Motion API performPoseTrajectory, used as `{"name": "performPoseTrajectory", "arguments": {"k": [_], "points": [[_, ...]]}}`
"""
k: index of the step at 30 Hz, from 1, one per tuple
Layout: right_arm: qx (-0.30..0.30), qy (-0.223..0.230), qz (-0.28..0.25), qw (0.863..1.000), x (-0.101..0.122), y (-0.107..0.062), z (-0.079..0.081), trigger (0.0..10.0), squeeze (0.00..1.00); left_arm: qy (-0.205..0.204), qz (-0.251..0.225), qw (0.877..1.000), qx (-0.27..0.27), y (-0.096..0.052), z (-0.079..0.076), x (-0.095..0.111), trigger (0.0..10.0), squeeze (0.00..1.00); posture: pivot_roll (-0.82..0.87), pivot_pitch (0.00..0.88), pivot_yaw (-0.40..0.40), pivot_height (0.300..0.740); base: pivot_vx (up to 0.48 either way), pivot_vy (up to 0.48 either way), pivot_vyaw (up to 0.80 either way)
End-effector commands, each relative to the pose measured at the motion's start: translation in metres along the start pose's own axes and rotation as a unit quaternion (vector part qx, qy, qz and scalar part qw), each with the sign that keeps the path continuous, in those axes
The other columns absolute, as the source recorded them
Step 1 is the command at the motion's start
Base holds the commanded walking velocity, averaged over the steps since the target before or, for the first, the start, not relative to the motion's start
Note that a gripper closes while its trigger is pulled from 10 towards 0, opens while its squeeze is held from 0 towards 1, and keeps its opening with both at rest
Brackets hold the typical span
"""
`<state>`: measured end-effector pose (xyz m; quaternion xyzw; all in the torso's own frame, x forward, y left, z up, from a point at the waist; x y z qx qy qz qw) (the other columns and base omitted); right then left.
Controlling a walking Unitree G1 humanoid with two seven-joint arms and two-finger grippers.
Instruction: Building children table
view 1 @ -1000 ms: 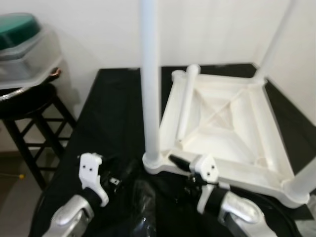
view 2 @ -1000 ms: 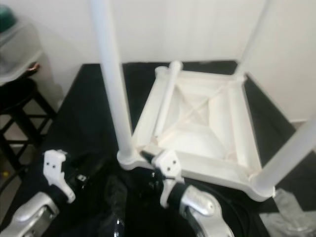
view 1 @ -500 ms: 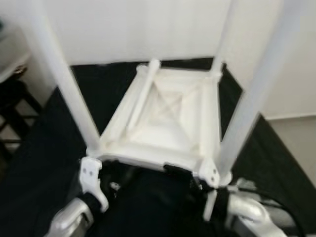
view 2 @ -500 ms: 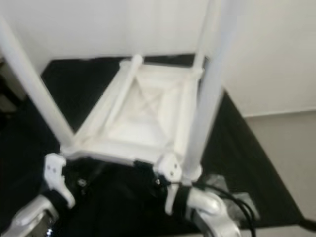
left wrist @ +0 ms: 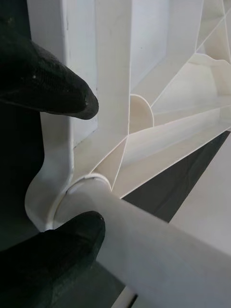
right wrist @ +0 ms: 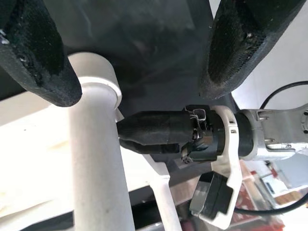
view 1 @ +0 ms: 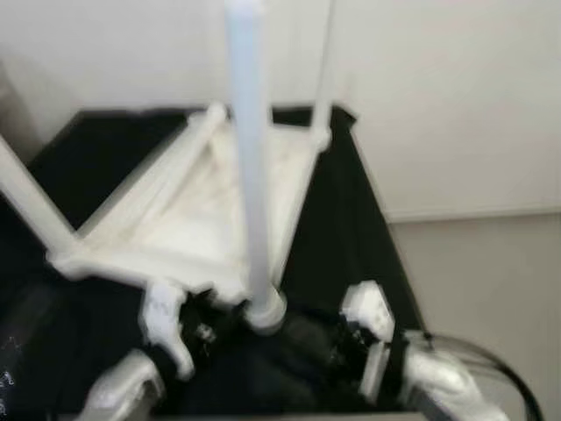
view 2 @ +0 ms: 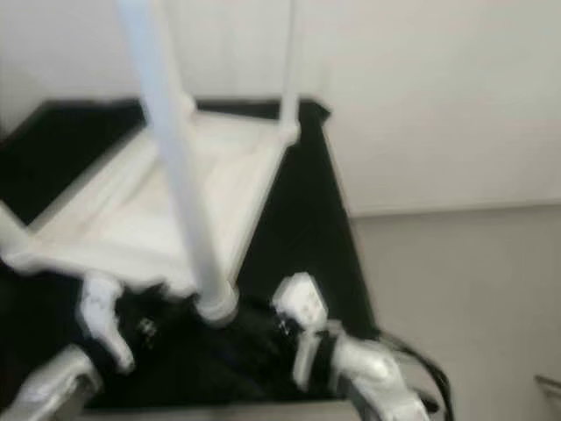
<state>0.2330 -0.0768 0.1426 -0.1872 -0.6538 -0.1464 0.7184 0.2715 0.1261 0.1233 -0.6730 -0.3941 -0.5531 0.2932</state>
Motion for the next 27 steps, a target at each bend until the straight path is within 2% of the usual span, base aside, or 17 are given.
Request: {"name": "performPoseTrajectory", "arguments": {"k": [1, 5, 6, 7, 9, 12, 14, 23, 27], "points": [[0.005, 0.002, 0.000, 1.000, -0.002, -0.001, 0.002, 10.0, 0.00, -0.007, 0.007, 1.000, -0.017, -0.001, -0.008, -0.005, 10.0, 0.00, -0.01, 0.128, 0.042, 0.740, 0.000, -0.458, 0.00], [-0.017, -0.007, 0.008, 1.000, -0.005, -0.001, -0.005, 10.0, 0.00, -0.009, 0.008, 1.000, -0.025, -0.002, -0.011, -0.006, 10.0, 0.00, -0.01, 0.129, 0.043, 0.740, 0.000, -0.458, 0.00], [-0.046, -0.014, 0.013, 0.999, -0.006, -0.001, -0.014, 10.0, 0.00, -0.009, 0.009, 1.000, -0.028, -0.002, -0.012, -0.006, 10.0, 0.00, -0.02, 0.129, 0.043, 0.740, 0.000, -0.458, 0.00], [-0.046, -0.014, 0.013, 0.999, -0.006, -0.001, -0.014, 10.0, 0.00, -0.009, 0.009, 1.000, -0.028, -0.002, -0.012, -0.006, 10.0, 0.00, -0.02, 0.129, 0.043, 0.740, 0.000, -0.458, 0.00], [-0.111, -0.025, 0.014, 0.993, -0.009, -0.002, -0.033, 10.0, 0.00, -0.009, 0.010, 0.999, -0.032, -0.001, -0.013, -0.006, 10.0, 0.00, -0.02, 0.128, 0.045, 0.740, 0.000, -0.458, 0.00], [-0.134, -0.029, 0.015, 0.990, -0.010, -0.002, -0.040, 10.0, 0.00, -0.008, 0.011, 0.999, -0.035, 0.000, -0.014, -0.006, 10.0, 0.00, -0.02, 0.128, 0.045, 0.740, 0.000, -0.458, 0.00], [-0.175, -0.030, 0.013, 0.984, -0.009, -0.002, -0.051, 10.0, 0.00, -0.004, 0.009, 0.999, -0.043, 0.003, -0.016, -0.003, 10.0, 0.00, -0.02, 0.129, 0.049, 0.740, 0.000, -0.458, 0.00], [-0.250, -0.037, 0.018, 0.967, -0.008, -0.003, -0.071, 10.0, 0.00, 0.005, -0.001, 0.999, -0.052, 0.015, -0.019, 0.006, 10.0, 0.00, -0.02, 0.130, 0.054, 0.740, 0.000, -0.458, 0.00], [-0.294, -0.057, 0.024, 0.954, -0.006, -0.003, -0.085, 10.0, 0.00, 0.017, 0.003, 0.999, -0.036, 0.024, -0.014, 0.008, 10.0, 0.00, -0.02, 0.130, 0.062, 0.740, 0.000, -0.459, 0.00]]}}
Point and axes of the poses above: a point about 5 cm out from each wrist's last joint towards the gripper, its own y axis pointing out of the wrist towards the gripper, its own x axis along the axis of the wrist's last joint, z = x × y, the point moved 5 cm from there along y, pointing out of the wrist towards the gripper, and after that the axes turned 1 degree about -y, right-handed, at the moved point
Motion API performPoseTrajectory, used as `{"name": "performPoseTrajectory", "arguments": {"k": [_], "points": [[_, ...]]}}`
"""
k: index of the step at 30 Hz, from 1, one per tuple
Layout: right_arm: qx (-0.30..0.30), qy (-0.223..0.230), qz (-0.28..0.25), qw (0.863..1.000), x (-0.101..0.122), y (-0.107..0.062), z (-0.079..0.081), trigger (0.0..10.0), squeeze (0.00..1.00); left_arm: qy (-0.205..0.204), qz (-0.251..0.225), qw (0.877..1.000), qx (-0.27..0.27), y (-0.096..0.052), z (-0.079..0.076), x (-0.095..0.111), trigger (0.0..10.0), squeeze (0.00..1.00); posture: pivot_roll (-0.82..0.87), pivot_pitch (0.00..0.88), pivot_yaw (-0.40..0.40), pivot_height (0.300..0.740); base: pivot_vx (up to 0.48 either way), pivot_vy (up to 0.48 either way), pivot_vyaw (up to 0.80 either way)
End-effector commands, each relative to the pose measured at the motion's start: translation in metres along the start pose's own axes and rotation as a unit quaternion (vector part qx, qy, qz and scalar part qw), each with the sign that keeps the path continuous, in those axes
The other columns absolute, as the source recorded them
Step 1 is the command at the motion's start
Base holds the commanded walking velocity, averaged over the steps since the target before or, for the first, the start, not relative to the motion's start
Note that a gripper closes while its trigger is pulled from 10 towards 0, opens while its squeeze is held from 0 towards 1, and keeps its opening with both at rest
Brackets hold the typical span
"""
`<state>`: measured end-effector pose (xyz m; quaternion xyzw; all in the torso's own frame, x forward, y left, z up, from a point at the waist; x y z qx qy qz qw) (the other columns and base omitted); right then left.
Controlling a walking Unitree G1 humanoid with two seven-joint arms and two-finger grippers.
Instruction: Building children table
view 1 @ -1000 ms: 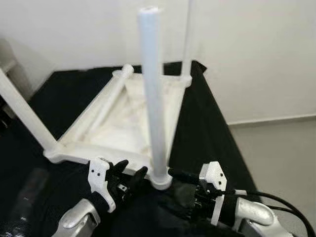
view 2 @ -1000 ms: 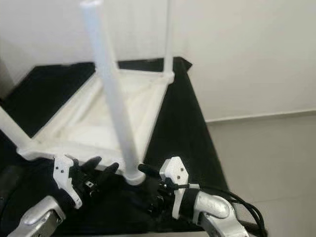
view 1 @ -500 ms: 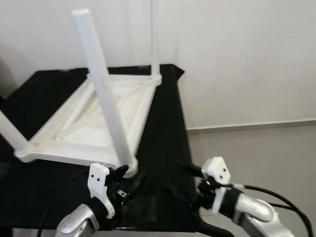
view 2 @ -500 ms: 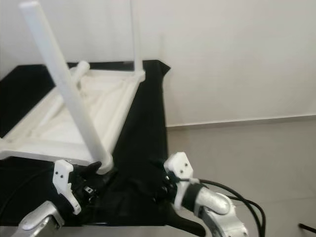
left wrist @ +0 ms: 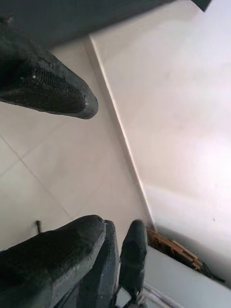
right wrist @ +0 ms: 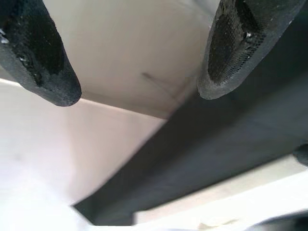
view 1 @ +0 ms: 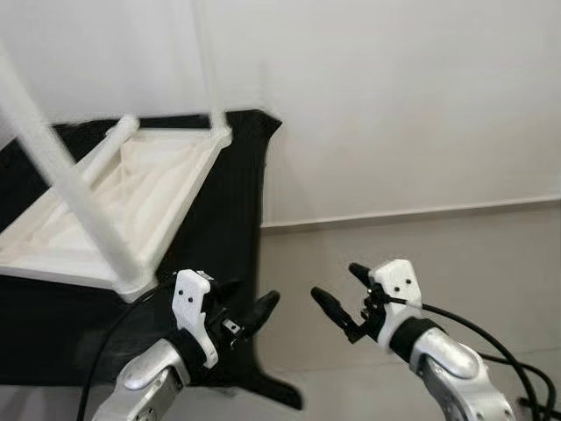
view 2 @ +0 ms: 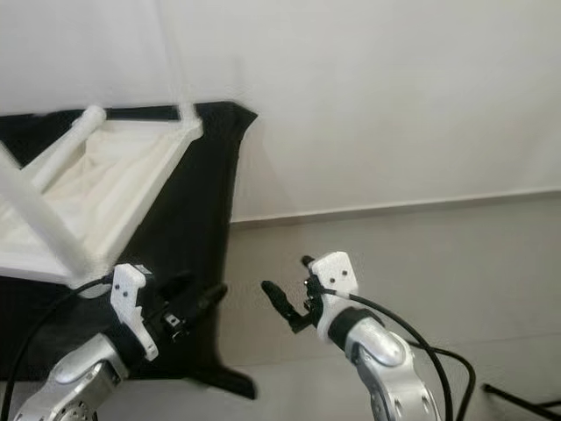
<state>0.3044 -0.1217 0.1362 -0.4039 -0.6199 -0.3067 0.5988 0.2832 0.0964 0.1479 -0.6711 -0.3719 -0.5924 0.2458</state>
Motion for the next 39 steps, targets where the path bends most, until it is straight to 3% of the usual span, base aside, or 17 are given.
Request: {"name": "performPoseTrajectory", "arguments": {"k": [1, 6, 19, 29, 39], "points": [[-0.019, -0.009, 0.012, 1.000, -0.006, 0.006, -0.001, 10.0, 0.00, 0.008, 0.031, 0.999, 0.030, -0.003, 0.011, -0.012, 10.0, 0.00, -0.01, 0.130, 0.063, 0.740, 0.000, -0.240, 0.00], [-0.058, -0.021, 0.019, 0.998, -0.009, 0.010, -0.011, 10.0, 0.00, 0.048, 0.031, 0.995, 0.084, 0.000, 0.027, -0.009, 10.0, 0.00, -0.01, 0.129, 0.061, 0.740, 0.000, -0.048, 0.00], [-0.086, -0.032, 0.021, 0.996, -0.008, 0.012, -0.018, 10.0, 0.00, 0.048, 0.060, 0.988, 0.132, 0.004, 0.037, -0.015, 10.0, 0.00, -0.02, 0.133, 0.048, 0.740, 0.000, 0.000, 0.00], [-0.093, -0.021, 0.016, 0.995, -0.009, 0.014, -0.022, 10.0, 0.00, 0.051, 0.040, 0.994, 0.092, 0.017, 0.024, -0.011, 10.0, 0.00, -0.03, 0.133, 0.041, 0.740, 0.000, 0.000, 0.00], [-0.084, -0.010, 0.012, 0.996, -0.009, 0.018, -0.020, 10.0, 0.00, 0.056, 0.036, 0.994, 0.092, 0.023, 0.029, -0.010, 10.0, 0.00, -0.03, 0.129, 0.050, 0.740, 0.000, 0.000, -0.48]]}}
Point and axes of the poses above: a point about 5 cm out from each wrist's last joint towards the gripper, its own y axis pointing out of the wrist towards the gripper, its own x axis along the axis of the wrist's last joint, z = x × y, the point moved 5 cm from there along y, pointing out of the wrist towards the gripper, and after that the axes turned 1 degree about -y, right-handed, at the moved point
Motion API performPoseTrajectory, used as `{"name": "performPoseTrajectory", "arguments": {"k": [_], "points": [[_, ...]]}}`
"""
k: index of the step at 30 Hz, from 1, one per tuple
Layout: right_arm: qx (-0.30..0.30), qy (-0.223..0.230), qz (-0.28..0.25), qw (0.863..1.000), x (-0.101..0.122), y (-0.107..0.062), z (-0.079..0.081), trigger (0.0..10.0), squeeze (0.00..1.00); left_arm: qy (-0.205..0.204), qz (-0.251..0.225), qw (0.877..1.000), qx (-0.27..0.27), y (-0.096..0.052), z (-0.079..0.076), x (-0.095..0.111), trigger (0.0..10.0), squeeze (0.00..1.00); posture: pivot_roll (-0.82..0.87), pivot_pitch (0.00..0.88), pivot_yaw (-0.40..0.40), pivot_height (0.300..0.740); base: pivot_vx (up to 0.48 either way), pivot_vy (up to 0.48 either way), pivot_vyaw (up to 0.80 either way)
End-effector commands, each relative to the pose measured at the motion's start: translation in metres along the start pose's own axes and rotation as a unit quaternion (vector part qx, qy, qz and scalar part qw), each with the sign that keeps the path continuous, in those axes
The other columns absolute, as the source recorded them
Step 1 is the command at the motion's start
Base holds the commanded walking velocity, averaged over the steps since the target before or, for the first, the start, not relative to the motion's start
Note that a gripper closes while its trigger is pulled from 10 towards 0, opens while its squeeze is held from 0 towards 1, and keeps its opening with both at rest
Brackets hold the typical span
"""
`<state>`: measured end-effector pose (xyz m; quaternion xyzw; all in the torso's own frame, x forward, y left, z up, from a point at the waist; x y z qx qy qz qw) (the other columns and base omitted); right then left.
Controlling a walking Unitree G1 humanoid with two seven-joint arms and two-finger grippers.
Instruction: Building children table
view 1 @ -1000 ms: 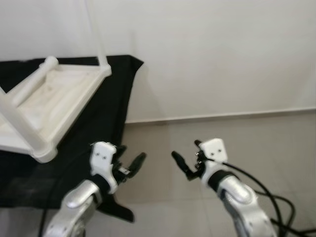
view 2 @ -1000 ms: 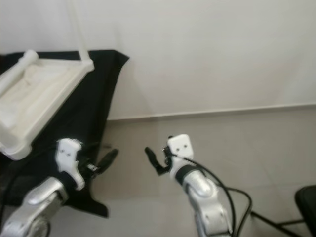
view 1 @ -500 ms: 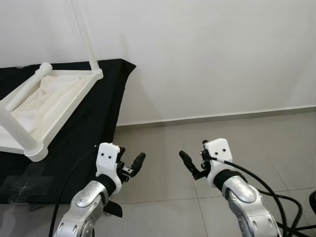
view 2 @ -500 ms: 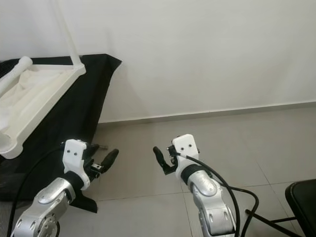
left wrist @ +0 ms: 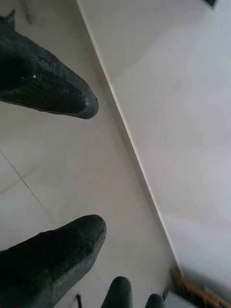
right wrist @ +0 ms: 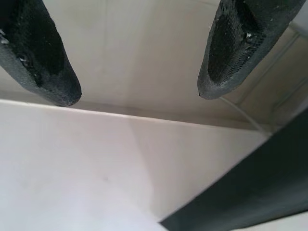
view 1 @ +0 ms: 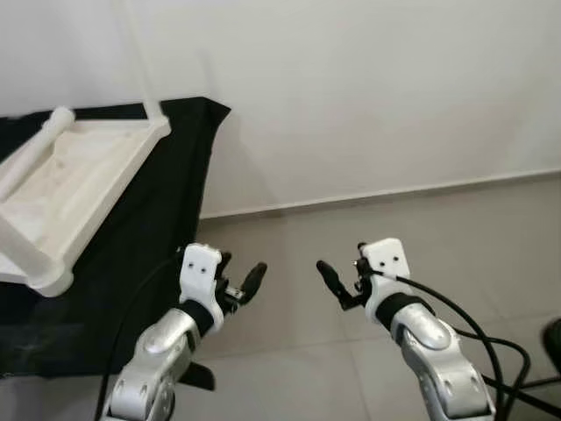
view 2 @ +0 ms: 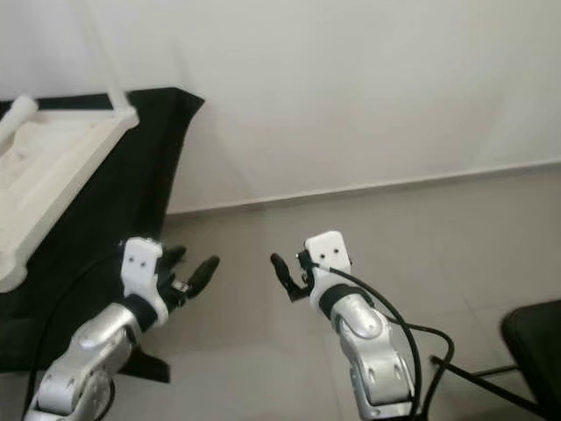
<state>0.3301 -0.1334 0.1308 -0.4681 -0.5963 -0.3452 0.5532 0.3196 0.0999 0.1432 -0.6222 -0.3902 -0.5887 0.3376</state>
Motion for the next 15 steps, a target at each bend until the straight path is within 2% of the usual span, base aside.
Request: {"name": "performPoseTrajectory", "arguments": {"k": [1, 2, 7, 15], "points": [[0.005, 0.008, 0.000, 1.000, -0.0034, 0.0005, 0.0026, 10.0, 0.00, 0.001, 0.012, 1.000, 0.006, -0.0024, 0.0029, -0.0070, 10.0, 0.00, -0.03, 0.129, 0.050, 0.740, 0.000, 0.000, 0.00], [0.003, 0.003, 0.007, 1.000, -0.0050, 0.0010, 0.0026, 10.0, 0.00, 0.001, 0.011, 1.000, 0.003, -0.0022, 0.0028, -0.0067, 10.0, 0.00, -0.03, 0.128, 0.053, 0.740, 0.274, 0.000, 0.00], [0.004, 0.009, 0.003, 1.000, -0.0048, 0.0017, 0.0026, 10.0, 0.00, 0.003, 0.009, 1.000, -0.002, -0.0017, 0.0026, -0.0069, 10.0, 0.00, -0.03, 0.126, 0.054, 0.740, 0.304, 0.000, -0.80], [0.005, 0.010, 0.001, 1.000, -0.0050, 0.0019, 0.0027, 10.0, 0.00, 0.004, 0.008, 1.000, -0.008, -0.0011, 0.0019, -0.0079, 10.0, 0.00, -0.04, 0.122, 0.054, 0.740, 0.359, 0.000, 0.00]]}}
Point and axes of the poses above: a point about 5 cm out from each wrist's last joint towards the gripper, its own y axis pointing out of the wrist towards the gripper, its own x axis along the axis of the wrist's last joint, z = x × y, the point moved 5 cm from there along y, pointing out of the wrist towards the gripper, and after that the axes turned 1 degree about -y, right-handed, at the moved point
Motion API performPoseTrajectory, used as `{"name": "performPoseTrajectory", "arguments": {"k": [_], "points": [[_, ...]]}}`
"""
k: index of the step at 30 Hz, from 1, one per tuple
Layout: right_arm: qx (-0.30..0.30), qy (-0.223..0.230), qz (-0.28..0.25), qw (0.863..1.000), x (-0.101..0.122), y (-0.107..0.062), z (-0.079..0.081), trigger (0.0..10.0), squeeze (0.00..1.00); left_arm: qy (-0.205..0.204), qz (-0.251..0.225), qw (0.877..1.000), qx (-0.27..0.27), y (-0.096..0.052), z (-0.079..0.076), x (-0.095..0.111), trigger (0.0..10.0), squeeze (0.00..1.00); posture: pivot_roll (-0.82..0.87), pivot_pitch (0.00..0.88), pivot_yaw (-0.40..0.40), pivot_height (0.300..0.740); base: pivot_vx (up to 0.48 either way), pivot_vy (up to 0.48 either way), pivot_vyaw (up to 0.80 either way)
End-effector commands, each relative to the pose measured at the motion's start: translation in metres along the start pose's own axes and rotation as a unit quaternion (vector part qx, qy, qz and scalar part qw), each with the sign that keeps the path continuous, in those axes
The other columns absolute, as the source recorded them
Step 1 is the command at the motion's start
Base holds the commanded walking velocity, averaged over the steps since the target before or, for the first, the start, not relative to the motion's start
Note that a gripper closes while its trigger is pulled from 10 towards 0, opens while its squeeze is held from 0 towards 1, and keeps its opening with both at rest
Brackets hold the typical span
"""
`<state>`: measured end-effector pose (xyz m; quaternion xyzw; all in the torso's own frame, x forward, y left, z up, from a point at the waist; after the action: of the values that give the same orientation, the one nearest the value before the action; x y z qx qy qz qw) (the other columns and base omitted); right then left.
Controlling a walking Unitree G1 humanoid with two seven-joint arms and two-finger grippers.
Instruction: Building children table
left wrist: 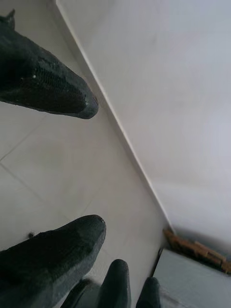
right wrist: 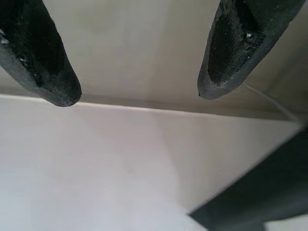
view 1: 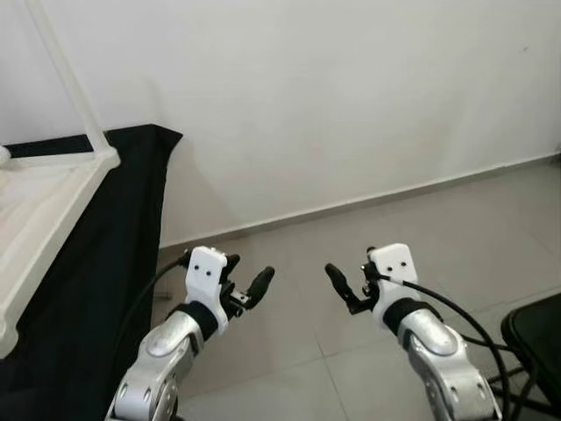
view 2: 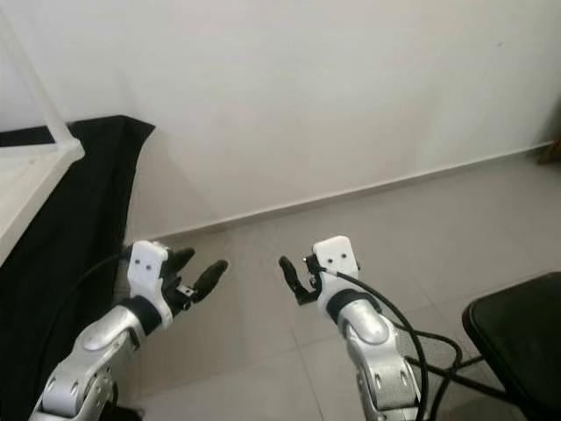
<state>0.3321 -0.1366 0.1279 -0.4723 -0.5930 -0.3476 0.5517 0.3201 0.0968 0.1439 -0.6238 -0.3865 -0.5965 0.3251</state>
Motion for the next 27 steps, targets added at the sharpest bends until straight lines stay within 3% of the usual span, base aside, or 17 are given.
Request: {"name": "performPoseTrajectory", "arguments": {"k": [1, 27], "points": [[0.011, 0.009, -0.001, 1.000, -0.0021, 0.0006, 0.0060, 10.0, 0.00, 0.003, 0.015, 1.000, 0.005, -0.0033, 0.0041, -0.0086, 10.0, 0.00, -0.04, 0.121, 0.055, 0.740, 0.379, 0.000, 0.00], [0.023, 0.007, -0.006, 1.000, -0.0033, 0.0024, 0.0087, 10.0, 0.00, 0.001, 0.015, 1.000, -0.005, -0.0040, 0.0020, -0.0109, 10.0, 0.00, -0.03, 0.107, 0.055, 0.740, 0.382, 0.000, 0.00]]}}
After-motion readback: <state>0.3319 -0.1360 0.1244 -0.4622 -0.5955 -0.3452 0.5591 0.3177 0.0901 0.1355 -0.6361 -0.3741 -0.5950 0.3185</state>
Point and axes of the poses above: a point about 5 cm out from each wrist's last joint towards the gripper, its own y axis pointing out of the wrist towards the gripper, its own x axis along the axis of the wrist's last joint, z = x × y, the point moved 5 cm from there along y, pointing out of the wrist towards the gripper, and after that the axes turned 1 degree about -y, right-handed, at the moved point
